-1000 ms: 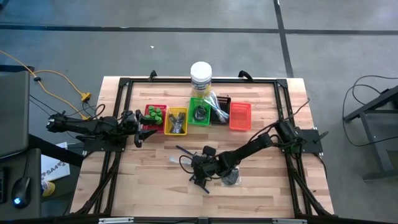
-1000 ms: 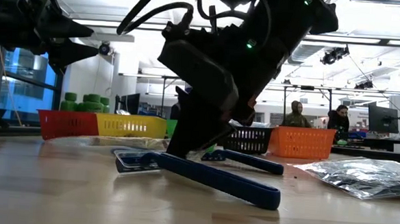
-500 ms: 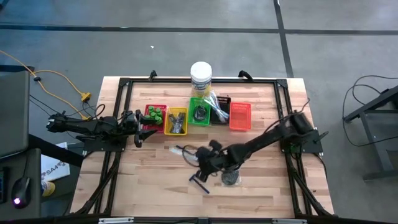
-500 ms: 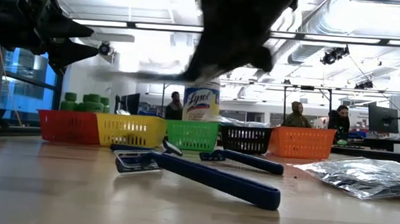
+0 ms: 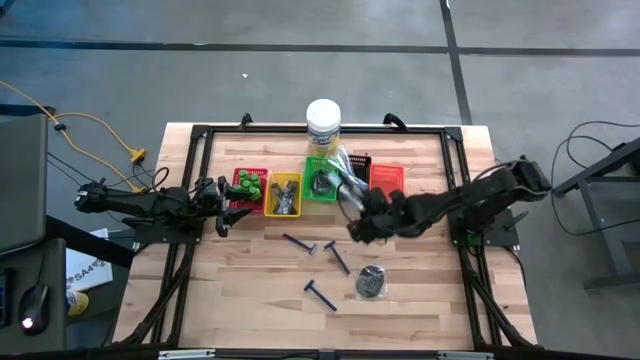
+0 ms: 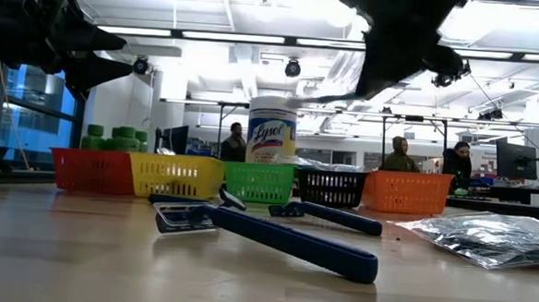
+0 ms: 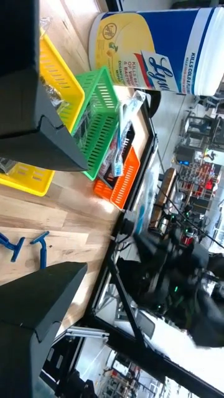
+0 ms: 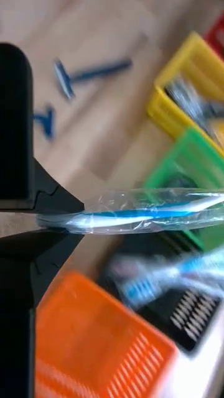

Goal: Pick & Place Travel size toiletries
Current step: Put the blue toothbrush into the black bin

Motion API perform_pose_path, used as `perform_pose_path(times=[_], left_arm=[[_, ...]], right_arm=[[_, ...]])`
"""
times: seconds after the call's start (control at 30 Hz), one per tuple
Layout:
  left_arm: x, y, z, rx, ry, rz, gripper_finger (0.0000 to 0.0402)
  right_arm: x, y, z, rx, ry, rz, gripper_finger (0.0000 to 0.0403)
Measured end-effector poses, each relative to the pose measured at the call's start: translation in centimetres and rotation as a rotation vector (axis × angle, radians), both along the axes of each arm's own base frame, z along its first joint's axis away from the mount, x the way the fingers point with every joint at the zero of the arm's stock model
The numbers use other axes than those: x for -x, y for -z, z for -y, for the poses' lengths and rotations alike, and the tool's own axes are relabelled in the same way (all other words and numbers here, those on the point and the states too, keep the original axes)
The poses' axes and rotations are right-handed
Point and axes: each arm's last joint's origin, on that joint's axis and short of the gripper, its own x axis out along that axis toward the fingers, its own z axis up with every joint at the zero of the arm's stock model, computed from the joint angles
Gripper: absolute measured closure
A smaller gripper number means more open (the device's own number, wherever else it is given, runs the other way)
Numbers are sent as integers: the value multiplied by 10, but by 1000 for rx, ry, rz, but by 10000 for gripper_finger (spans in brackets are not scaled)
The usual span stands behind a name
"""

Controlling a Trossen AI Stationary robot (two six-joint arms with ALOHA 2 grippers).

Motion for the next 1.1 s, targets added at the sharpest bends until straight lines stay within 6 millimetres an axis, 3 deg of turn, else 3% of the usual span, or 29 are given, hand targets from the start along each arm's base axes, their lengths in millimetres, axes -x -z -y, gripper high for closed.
perform_pose_path(times=[0.27,0.47,0.7,0.93,1.1], left_arm=[[0,0,0,0,0,0,160],[0,0,0,0,0,0,160],[0,0,0,0,0,0,160],[0,0,0,0,0,0,160],[0,0,0,0,0,0,160]], right_arm=[[5,18,57,7,76,-73,382],[2,31,83,2,89,-29,381],[-4,47,102,18,97,63,380],[-4,67,108,-7,98,31,379],[-4,69,112,-4,100,22,379]])
